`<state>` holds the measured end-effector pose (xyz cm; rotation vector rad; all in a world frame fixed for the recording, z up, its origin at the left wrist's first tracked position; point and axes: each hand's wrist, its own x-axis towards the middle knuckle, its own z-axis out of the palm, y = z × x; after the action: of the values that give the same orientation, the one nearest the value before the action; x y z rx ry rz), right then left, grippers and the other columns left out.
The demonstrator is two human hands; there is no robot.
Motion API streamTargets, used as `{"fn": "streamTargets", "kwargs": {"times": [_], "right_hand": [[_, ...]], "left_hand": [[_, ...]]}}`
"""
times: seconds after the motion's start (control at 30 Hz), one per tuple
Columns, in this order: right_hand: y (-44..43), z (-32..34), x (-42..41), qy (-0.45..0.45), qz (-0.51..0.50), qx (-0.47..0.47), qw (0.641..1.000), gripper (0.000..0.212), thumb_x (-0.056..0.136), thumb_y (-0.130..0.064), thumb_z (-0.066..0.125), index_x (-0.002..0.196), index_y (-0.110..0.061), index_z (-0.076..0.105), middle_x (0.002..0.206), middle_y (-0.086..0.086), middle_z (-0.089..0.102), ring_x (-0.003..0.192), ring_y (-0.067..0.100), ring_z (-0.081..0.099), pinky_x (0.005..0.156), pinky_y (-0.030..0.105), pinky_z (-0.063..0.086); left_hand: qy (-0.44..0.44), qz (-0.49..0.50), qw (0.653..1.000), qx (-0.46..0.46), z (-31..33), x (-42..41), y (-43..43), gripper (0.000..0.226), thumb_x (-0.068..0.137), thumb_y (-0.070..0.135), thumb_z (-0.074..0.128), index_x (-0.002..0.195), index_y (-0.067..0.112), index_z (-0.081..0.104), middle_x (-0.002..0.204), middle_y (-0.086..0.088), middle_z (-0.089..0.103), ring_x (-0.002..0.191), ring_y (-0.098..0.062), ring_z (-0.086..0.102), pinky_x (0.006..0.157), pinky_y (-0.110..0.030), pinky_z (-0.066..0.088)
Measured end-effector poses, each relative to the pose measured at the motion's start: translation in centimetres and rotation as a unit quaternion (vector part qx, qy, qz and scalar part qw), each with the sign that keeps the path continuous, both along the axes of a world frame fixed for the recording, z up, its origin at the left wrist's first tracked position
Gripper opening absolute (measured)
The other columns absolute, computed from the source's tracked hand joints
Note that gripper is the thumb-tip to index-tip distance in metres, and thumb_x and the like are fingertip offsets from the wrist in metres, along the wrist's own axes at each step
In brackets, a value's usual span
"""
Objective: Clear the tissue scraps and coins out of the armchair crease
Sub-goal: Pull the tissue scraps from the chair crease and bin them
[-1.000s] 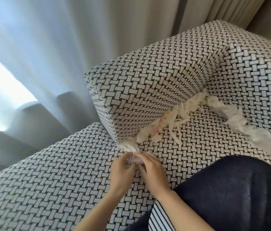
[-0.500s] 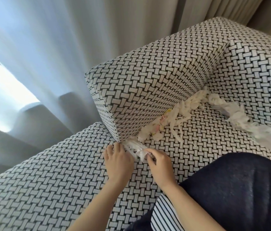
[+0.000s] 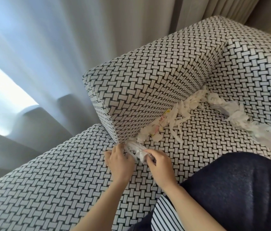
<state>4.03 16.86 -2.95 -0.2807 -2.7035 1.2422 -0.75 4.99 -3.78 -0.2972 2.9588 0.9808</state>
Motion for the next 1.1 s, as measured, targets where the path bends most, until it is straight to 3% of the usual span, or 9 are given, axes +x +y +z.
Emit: {"fn": "streamTargets", "kwargs": {"times": [0.1,0.23,0.33,0.53,0.83,0.93,1.0,1.1], "right_hand": [[0.0,-0.1,-0.1,-0.001,-0.005,-0.009,1.000,0.025,0.089,-0.010,0.060,0.113,-0.013,0.068,0.101,0.000,0.068,0.093,0.012,0.060,0.082,0.023,0.051],[0.1,0.0,0.0,-0.003,-0.012,-0.028,1.000,0.025,0.090,-0.010,0.059,0.114,-0.013,0.068,0.101,0.000,0.068,0.093,0.012,0.061,0.082,0.024,0.052],[0.1,0.1,-0.1,-0.003,-0.012,-0.035,0.999,0.026,0.090,-0.011,0.059,0.115,-0.014,0.067,0.102,-0.001,0.068,0.093,0.010,0.061,0.081,0.020,0.051],[0.1,0.0,-0.2,-0.011,-0.013,-0.031,0.999,0.025,0.090,-0.012,0.059,0.114,-0.014,0.068,0.101,-0.003,0.067,0.089,0.007,0.059,0.075,0.006,0.041],[0.4,0.1,0.0,-0.005,-0.022,-0.038,0.999,0.024,0.091,-0.012,0.058,0.112,-0.014,0.068,0.095,0.000,0.069,0.084,0.010,0.061,0.074,0.021,0.050],[0.5,0.0,0.0,-0.015,-0.025,-0.041,0.999,0.024,0.092,-0.014,0.057,0.113,-0.016,0.068,0.095,0.000,0.069,0.085,0.011,0.062,0.075,0.028,0.052],[0.5,0.0,0.0,-0.015,-0.022,-0.039,0.999,0.021,0.091,-0.013,0.057,0.109,-0.016,0.069,0.091,0.001,0.068,0.083,0.013,0.062,0.073,0.031,0.052],[0.7,0.2,0.2,-0.011,-0.029,-0.043,0.999,0.021,0.091,-0.010,0.058,0.107,-0.015,0.070,0.092,0.000,0.069,0.084,0.013,0.061,0.073,0.023,0.050]], "left_hand": [[-0.047,0.028,0.998,0.027,0.0,-0.4,0.1,0.048,0.082,0.008,0.052,0.129,0.018,0.051,0.116,0.005,0.062,0.092,-0.012,0.030,0.086,-0.027,0.029],[-0.075,0.040,0.991,0.105,-0.1,-0.3,0.0,0.055,0.077,0.002,0.053,0.129,0.020,0.052,0.101,0.011,0.057,0.098,-0.013,0.031,0.087,-0.028,0.031],[-0.084,0.033,0.989,0.117,-0.3,-0.1,-0.1,0.059,0.076,0.001,0.052,0.132,0.022,0.050,0.115,0.009,0.059,0.101,-0.012,0.030,0.088,-0.027,0.029],[-0.122,-0.009,0.992,0.024,0.6,0.0,0.9,0.057,0.086,0.022,0.049,0.141,0.019,0.037,0.143,0.001,0.040,0.118,-0.021,0.032,0.101,-0.032,0.023],[-0.156,0.019,0.987,-0.021,1.7,-0.2,3.2,0.044,0.083,0.022,0.049,0.124,0.012,0.041,0.141,-0.009,0.029,0.129,-0.029,0.021,0.111,-0.040,0.013],[-0.145,0.012,0.989,-0.035,1.7,-0.2,3.5,0.049,0.085,0.021,0.047,0.132,0.012,0.038,0.140,-0.005,0.038,0.128,-0.028,0.025,0.110,-0.039,0.017],[-0.117,0.007,0.993,-0.008,1.8,0.1,3.5,0.044,0.083,0.016,0.045,0.128,0.015,0.043,0.131,-0.001,0.051,0.116,-0.024,0.032,0.104,-0.037,0.024],[-0.079,0.000,0.996,0.040,1.8,0.6,4.1,0.041,0.081,0.013,0.047,0.121,0.020,0.045,0.120,0.004,0.059,0.104,-0.019,0.032,0.097,-0.035,0.026]]}}
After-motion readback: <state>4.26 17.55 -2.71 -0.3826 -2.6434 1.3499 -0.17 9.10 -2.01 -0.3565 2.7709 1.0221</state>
